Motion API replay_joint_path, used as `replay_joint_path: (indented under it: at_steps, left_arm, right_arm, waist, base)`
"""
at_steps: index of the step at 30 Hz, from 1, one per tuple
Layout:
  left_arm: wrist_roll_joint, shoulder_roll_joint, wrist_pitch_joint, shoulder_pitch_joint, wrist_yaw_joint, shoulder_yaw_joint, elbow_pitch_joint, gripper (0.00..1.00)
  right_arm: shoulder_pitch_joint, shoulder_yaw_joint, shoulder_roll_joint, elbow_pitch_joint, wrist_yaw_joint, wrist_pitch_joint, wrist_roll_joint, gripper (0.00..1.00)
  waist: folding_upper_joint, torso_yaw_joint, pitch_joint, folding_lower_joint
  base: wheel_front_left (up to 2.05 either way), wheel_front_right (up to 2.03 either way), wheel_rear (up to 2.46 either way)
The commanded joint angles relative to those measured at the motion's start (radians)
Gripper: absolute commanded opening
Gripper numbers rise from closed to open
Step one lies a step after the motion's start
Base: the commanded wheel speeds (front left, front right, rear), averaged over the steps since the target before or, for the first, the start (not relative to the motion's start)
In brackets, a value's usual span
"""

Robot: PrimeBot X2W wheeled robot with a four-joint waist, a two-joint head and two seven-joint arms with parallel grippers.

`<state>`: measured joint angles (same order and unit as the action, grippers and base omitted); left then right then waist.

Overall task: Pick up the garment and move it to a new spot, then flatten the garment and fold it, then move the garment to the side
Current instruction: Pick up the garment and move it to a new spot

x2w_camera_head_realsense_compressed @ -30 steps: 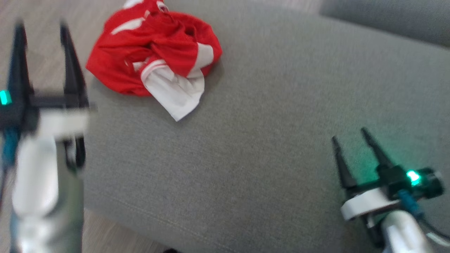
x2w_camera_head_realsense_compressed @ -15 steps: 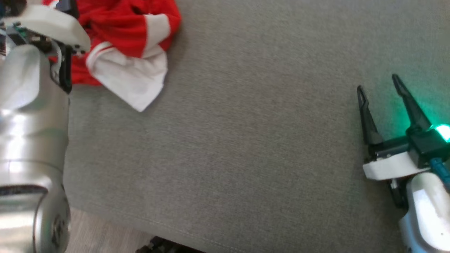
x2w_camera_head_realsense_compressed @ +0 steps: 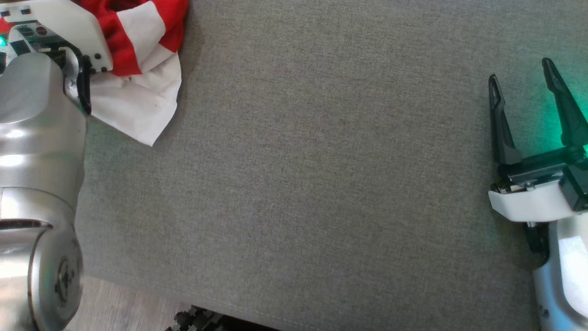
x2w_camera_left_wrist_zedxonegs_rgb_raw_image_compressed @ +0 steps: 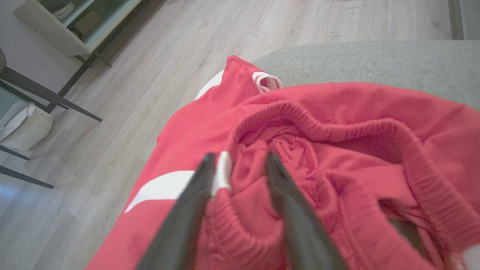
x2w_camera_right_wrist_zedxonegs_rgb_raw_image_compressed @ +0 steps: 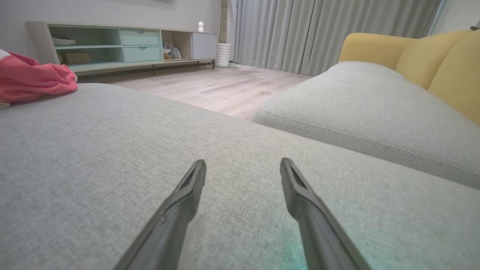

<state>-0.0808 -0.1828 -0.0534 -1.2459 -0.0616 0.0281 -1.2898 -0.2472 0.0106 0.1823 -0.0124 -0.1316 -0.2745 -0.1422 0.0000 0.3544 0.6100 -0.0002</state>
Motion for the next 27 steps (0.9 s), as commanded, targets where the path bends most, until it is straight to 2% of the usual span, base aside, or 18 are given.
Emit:
replay_joint_path:
  at_steps: [1, 7, 14, 23, 26, 27]
  left_arm:
    - [0.003, -0.071, -0.003, -0.016, -0.001, -0.007, 0.013, 0.00]
    - [-0.010, -0.087, 0.062, -0.058, 0.018, -0.005, 0.020, 0.00]
    - [0.007, -0.093, 0.157, -0.119, 0.068, 0.035, 0.043, 0.00]
    - [0.052, -0.060, 0.188, -0.212, 0.158, 0.132, 0.084, 0.00]
    - [0.062, -0.041, 0.175, -0.233, 0.179, 0.171, 0.098, 0.00]
    - [0.062, -0.041, 0.175, -0.233, 0.179, 0.171, 0.098, 0.00]
  right_arm:
    - [-0.001, -0.001, 0.003, -0.075, 0.001, 0.013, -0.003, 1.00]
    - [-0.024, 0.003, -0.021, -0.090, 0.001, 0.013, 0.009, 1.00]
    - [-0.018, 0.009, -0.069, -0.121, 0.001, 0.013, 0.030, 1.00]
    - [0.014, -0.030, -0.126, -0.136, 0.001, 0.013, 0.070, 1.00]
    - [0.033, -0.042, -0.131, -0.140, 0.001, 0.013, 0.097, 1.00]
    - [0.033, -0.042, -0.131, -0.140, 0.001, 0.013, 0.097, 1.00]
  waist:
    - [0.0000, -0.001, -0.004, 0.0002]
    - [0.0000, -0.007, -0.041, 0.0002]
    - [0.0000, -0.036, -0.152, 0.0002]
    - [0.0000, -0.160, -0.333, 0.0002]
    - [0.0000, -0.227, -0.387, 0.0002]
    - [0.0000, -0.227, -0.387, 0.0002]
  base:
    - [0.00, 0.00, 0.00]
    - [0.00, 0.00, 0.00]
    - [0.00, 0.00, 0.00]
    - [0.00, 0.00, 0.00]
    - [0.00, 0.00, 0.00]
    - [0.00, 0.00, 0.00]
